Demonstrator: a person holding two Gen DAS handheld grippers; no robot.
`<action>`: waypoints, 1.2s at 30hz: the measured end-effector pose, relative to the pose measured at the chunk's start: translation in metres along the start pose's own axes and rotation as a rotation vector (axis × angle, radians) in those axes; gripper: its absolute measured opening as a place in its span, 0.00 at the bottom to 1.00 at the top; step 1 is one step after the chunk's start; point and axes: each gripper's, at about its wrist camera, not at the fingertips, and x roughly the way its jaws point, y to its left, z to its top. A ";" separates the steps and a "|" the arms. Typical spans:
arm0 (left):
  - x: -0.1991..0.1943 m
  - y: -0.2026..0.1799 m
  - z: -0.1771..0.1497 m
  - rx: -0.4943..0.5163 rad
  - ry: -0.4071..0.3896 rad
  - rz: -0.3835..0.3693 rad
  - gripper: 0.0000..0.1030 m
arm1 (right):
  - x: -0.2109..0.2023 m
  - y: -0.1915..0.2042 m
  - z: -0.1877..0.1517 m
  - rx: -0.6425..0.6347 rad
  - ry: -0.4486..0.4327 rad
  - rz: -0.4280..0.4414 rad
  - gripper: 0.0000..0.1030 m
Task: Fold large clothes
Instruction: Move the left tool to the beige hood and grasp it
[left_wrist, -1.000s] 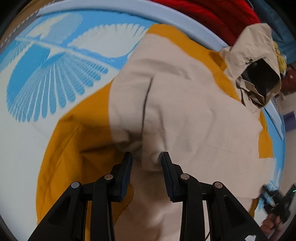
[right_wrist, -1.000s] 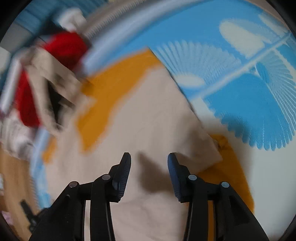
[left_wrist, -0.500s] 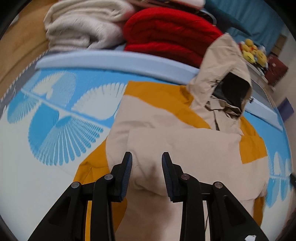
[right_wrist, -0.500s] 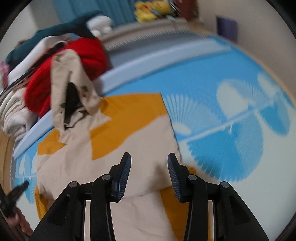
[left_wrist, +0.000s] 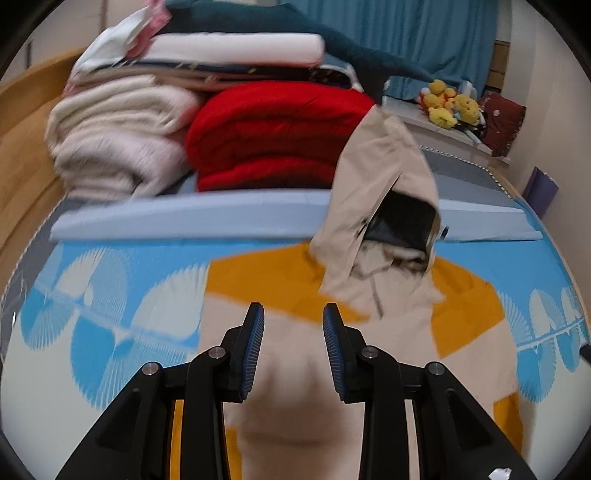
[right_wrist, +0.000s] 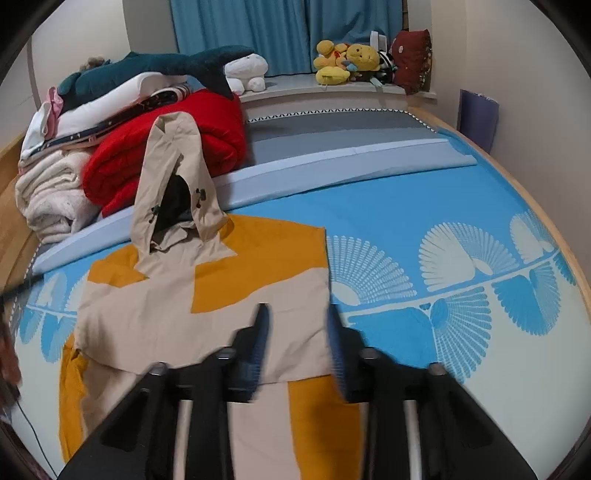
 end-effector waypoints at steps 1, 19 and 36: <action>0.007 -0.008 0.014 0.023 -0.010 0.011 0.28 | 0.001 -0.001 0.001 -0.006 0.002 -0.005 0.21; 0.163 -0.105 0.216 -0.009 -0.058 -0.059 0.65 | 0.049 0.002 0.006 -0.021 0.090 -0.002 0.08; 0.149 -0.122 0.199 0.077 -0.050 -0.157 0.03 | 0.064 0.002 0.003 0.005 0.131 0.037 0.08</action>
